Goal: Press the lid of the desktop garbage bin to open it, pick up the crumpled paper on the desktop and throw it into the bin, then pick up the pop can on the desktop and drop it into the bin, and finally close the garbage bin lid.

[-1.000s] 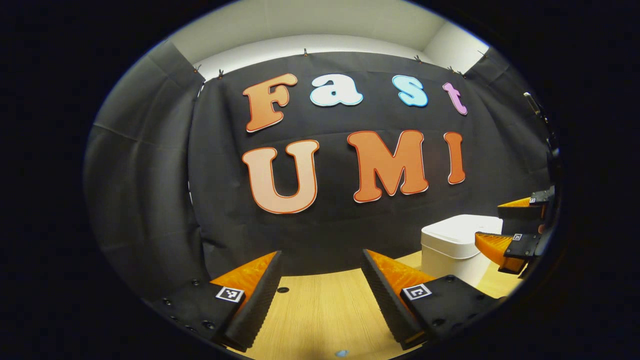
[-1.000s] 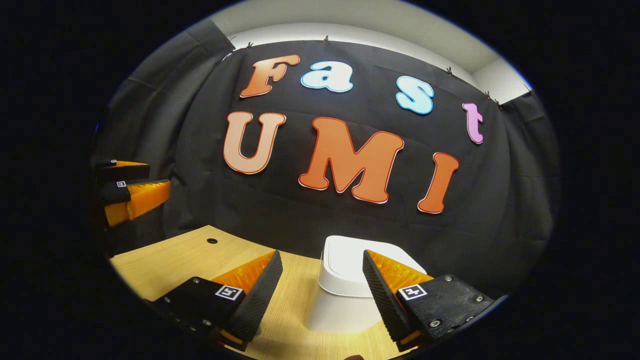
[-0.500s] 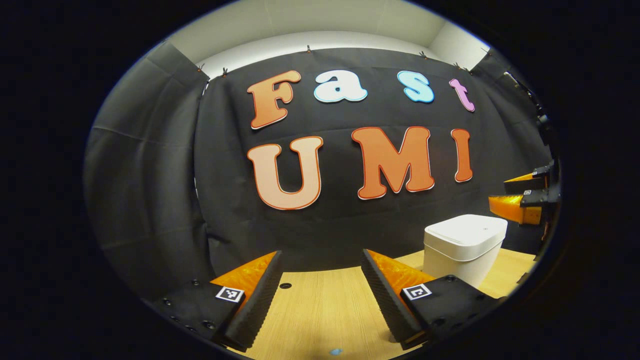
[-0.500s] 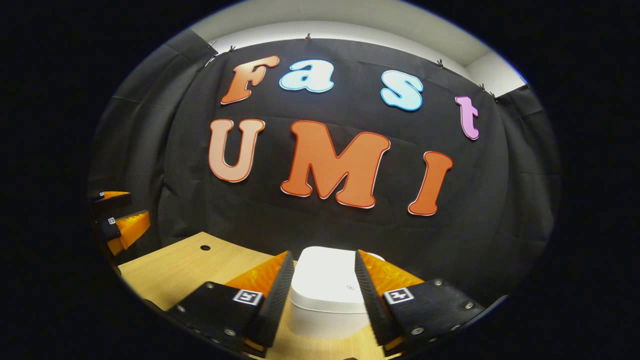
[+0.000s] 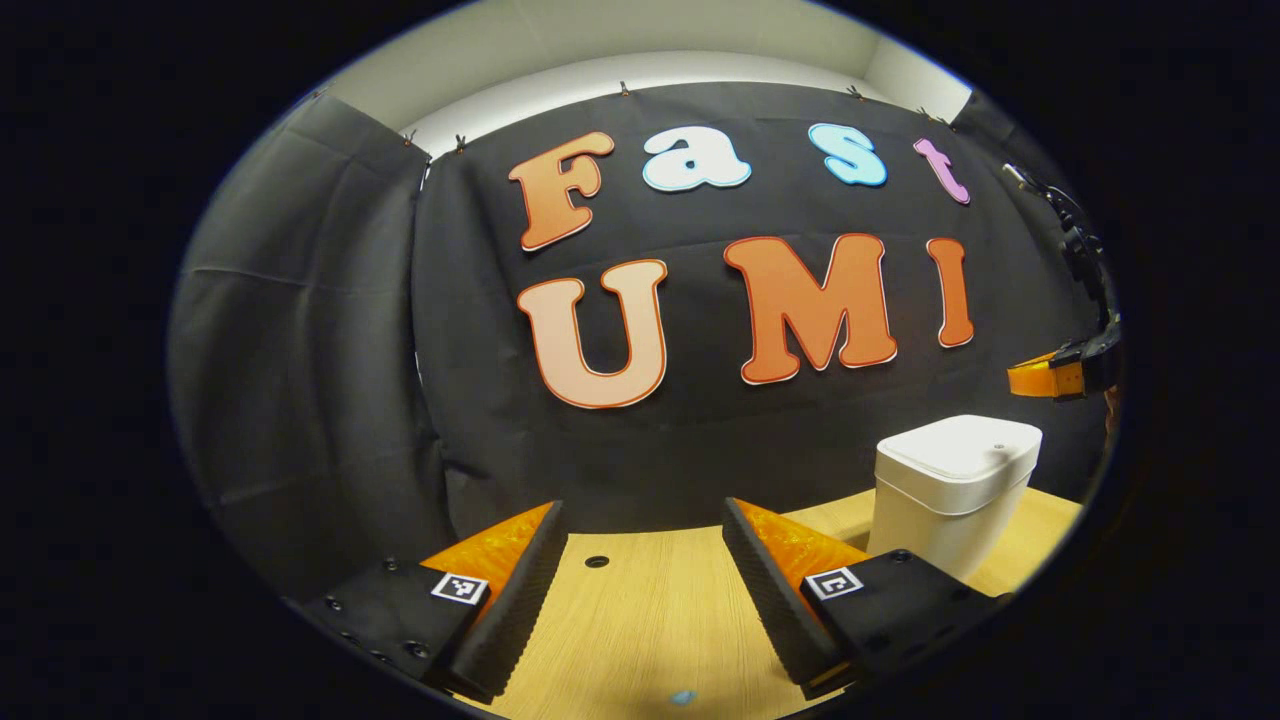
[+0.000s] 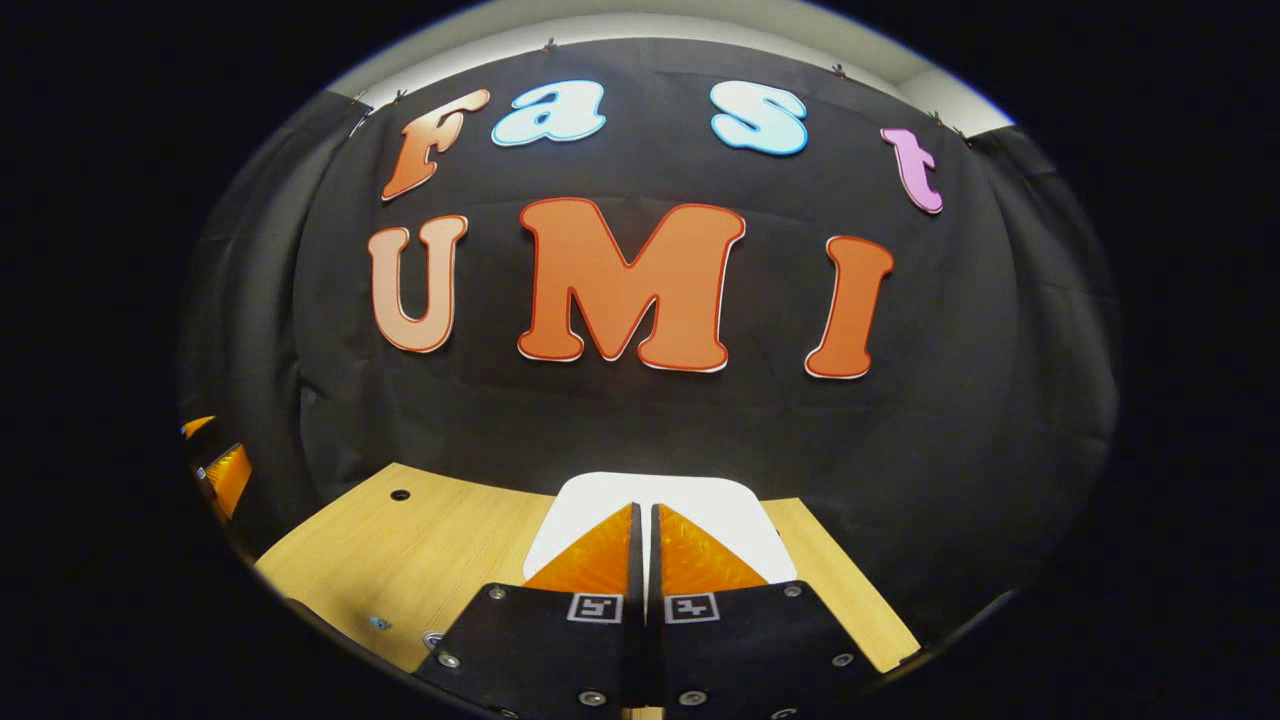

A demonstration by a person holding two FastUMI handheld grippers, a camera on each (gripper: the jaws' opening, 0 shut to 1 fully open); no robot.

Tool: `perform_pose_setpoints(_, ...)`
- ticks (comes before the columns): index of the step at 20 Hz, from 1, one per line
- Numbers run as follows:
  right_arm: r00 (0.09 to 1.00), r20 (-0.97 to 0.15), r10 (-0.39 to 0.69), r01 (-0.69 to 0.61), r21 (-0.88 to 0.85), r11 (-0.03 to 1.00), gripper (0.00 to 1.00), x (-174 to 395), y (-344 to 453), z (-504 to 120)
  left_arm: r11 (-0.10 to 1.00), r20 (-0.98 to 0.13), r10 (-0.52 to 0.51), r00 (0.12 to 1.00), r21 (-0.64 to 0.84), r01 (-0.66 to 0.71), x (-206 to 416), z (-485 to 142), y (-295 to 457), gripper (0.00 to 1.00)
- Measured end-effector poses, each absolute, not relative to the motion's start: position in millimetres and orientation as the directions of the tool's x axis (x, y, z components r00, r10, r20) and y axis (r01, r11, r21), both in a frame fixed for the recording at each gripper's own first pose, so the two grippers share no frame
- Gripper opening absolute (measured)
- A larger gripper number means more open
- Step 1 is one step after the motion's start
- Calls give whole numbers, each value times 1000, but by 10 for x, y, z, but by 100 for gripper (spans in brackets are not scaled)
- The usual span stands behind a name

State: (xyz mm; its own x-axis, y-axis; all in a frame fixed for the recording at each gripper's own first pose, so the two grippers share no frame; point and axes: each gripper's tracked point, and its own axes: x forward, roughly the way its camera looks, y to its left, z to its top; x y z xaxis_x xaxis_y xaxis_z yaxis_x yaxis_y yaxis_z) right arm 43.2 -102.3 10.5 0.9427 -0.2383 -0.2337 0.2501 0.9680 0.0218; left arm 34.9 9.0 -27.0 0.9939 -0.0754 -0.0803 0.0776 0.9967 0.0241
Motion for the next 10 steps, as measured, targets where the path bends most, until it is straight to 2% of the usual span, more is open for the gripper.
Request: perform_pose_setpoints(10, 919, -351, -179, 197, 17, 980, 1, 576, -1105, -310, 998, -121, -11, 993, 65, 19, 301, -368, 90, 99)
